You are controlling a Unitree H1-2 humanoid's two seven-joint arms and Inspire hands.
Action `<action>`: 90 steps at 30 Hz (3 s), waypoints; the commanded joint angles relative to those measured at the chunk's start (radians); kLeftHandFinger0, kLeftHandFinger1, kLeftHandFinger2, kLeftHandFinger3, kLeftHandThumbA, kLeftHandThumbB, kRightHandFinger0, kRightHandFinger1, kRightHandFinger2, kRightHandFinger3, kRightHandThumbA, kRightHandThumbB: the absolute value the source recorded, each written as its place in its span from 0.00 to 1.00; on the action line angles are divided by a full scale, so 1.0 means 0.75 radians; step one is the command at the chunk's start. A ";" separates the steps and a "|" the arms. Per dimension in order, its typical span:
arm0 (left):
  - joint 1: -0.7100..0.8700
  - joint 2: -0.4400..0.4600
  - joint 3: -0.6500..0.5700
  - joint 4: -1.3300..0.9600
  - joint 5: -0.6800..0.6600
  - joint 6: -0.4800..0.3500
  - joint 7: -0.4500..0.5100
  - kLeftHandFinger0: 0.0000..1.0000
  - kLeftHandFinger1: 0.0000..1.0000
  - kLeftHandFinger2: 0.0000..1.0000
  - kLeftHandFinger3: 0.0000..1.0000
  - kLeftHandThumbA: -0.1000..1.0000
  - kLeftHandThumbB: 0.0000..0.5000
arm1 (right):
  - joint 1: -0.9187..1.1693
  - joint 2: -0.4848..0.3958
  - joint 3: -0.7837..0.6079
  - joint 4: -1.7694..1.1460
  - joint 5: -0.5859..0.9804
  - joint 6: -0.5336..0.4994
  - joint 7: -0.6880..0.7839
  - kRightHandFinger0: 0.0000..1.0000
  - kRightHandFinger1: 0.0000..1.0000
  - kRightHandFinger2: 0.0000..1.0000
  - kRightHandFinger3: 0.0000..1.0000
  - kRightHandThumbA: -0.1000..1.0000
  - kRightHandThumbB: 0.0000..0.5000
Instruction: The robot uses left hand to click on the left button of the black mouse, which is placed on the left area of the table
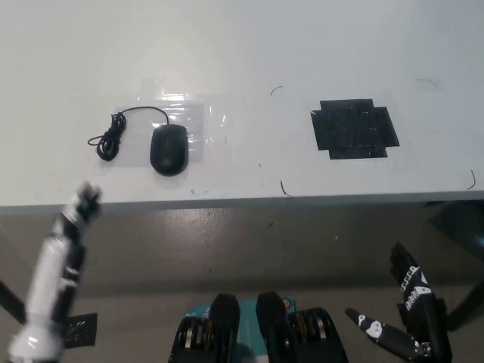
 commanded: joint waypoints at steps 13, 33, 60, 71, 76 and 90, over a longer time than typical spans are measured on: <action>-0.710 0.585 -0.121 -0.182 0.037 0.712 -0.436 0.07 0.25 0.40 1.00 1.00 0.52 | -0.028 -0.013 -0.045 -0.045 -0.005 -0.074 -0.025 1.00 1.00 1.00 1.00 1.00 0.11; -1.472 0.679 -0.780 0.820 0.213 0.770 -1.039 0.00 0.00 0.31 1.00 1.00 0.57 | -0.039 -0.037 -0.045 -0.051 -0.011 -0.052 -0.013 1.00 1.00 1.00 1.00 0.98 0.15; -1.768 0.636 -0.855 1.241 0.268 0.850 -1.266 0.00 0.23 0.54 1.00 1.00 0.61 | -0.066 -0.057 -0.032 -0.046 -0.020 -0.039 -0.004 1.00 1.00 1.00 1.00 0.89 0.09; -1.909 0.467 -0.909 1.625 0.322 0.923 -1.385 0.00 0.08 0.39 1.00 1.00 0.96 | -0.074 -0.056 -0.030 -0.058 -0.010 -0.013 0.002 0.98 1.00 1.00 1.00 0.89 0.07; -1.941 0.426 -0.876 1.791 0.277 0.896 -1.465 0.00 0.08 0.41 1.00 1.00 0.97 | -0.073 -0.059 -0.028 -0.071 -0.013 0.000 0.005 0.97 1.00 1.00 1.00 0.91 0.08; -1.965 0.390 -0.851 1.933 0.305 0.849 -1.457 0.00 0.23 0.47 1.00 1.00 1.00 | -0.086 -0.064 -0.025 -0.063 0.007 0.002 0.023 0.95 1.00 1.00 1.00 0.94 0.06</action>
